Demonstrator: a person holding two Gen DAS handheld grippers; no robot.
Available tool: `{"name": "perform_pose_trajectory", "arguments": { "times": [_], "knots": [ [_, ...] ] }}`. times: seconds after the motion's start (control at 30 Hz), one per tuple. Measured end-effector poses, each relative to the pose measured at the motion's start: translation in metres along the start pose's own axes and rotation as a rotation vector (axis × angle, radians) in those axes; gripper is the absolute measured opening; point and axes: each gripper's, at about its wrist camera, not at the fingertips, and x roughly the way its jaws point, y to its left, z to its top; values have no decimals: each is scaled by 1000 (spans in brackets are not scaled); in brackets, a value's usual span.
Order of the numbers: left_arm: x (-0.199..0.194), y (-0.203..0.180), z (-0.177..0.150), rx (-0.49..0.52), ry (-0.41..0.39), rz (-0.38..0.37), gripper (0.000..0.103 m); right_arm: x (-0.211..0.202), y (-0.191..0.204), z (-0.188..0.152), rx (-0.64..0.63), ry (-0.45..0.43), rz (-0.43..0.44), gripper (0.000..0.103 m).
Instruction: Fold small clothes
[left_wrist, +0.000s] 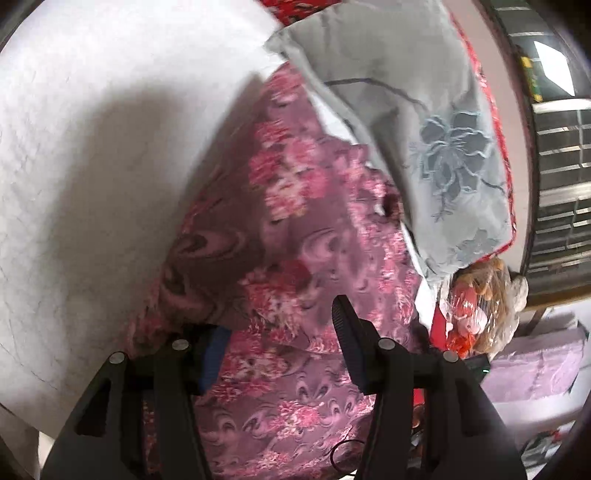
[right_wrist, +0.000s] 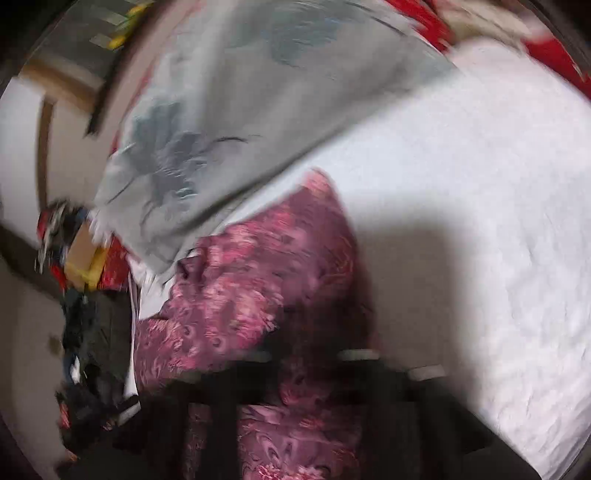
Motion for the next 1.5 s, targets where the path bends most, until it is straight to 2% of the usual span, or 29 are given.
{"name": "perform_pose_trajectory", "arguments": {
  "times": [0.07, 0.1, 0.13, 0.2, 0.23, 0.3, 0.33, 0.4, 0.43, 0.47, 0.5, 0.57, 0.6, 0.67, 0.73, 0.8, 0.93, 1.0, 1.07, 1.13, 1.17, 1.23, 1.3, 1.37, 1.5],
  "knots": [
    [3, -5, 2, 30, -15, 43, 53, -18, 14, 3, -66, -96, 48, 6],
    [12, -4, 4, 44, -9, 92, 53, -21, 17, 4, -73, -116, 48, 6],
    [21, -1, 6, 44, 6, 132, 53, -15, 15, 3, -73, -102, 29, 6],
    [35, 7, 9, 46, 36, 178, 51, 19, 2, -1, -86, 66, -91, 7],
    [32, 6, 9, 50, 32, 173, 51, 30, -5, -6, -97, 128, -164, 7],
    [19, -1, 5, 81, 35, 153, 51, 13, -3, -8, -108, 59, -136, 16],
    [13, -4, 1, 95, 42, 131, 51, 1, 0, -7, -110, 25, -143, 16],
    [4, -10, -11, 139, 49, 94, 53, -23, 8, -9, -132, -29, -57, 17],
    [4, -10, -18, 158, 51, 101, 57, -34, 11, -14, -156, -41, -19, 22],
    [6, -9, -24, 164, 54, 113, 59, -35, 12, -19, -174, -34, -15, 30],
    [15, -5, -30, 172, 71, 138, 59, -33, 12, -26, -193, -9, -18, 33],
    [30, 0, -36, 181, 101, 177, 58, -9, 4, -44, -225, 117, -94, 33],
    [29, -3, -39, 202, 84, 187, 58, 7, 2, -50, -230, 174, -127, 33],
    [19, -11, -40, 216, 114, 202, 58, -5, 4, -53, -255, 120, -131, 31],
    [0, -11, -45, 230, 150, 161, 58, -20, 8, -52, -226, 147, -134, 33],
    [-20, -9, -56, 287, 153, 186, 58, -45, 11, -56, -249, 151, -128, 34],
    [-42, 0, -91, 370, 214, 236, 64, -96, 3, -79, -314, 147, -168, 50],
    [-40, 5, -113, 389, 279, 243, 64, -119, -10, -95, -295, 159, -193, 51],
    [-34, 7, -135, 425, 323, 286, 64, -135, -27, -113, -253, 177, -221, 51],
    [-29, 11, -145, 425, 319, 343, 64, -150, -42, -129, -215, 188, -237, 51],
    [-27, 13, -148, 400, 321, 347, 64, -157, -51, -139, -191, 196, -239, 51],
    [-26, 17, -156, 305, 351, 284, 64, -172, -66, -159, -138, 213, -229, 51],
    [-29, 13, -168, 300, 354, 246, 65, -183, -78, -176, -90, 229, -198, 51],
    [-31, 5, -180, 341, 332, 263, 74, -192, -89, -193, -41, 248, -163, 54],
    [-26, 6, -193, 345, 348, 307, 75, -202, -104, -213, 9, 272, -148, 57]
  ]
}}
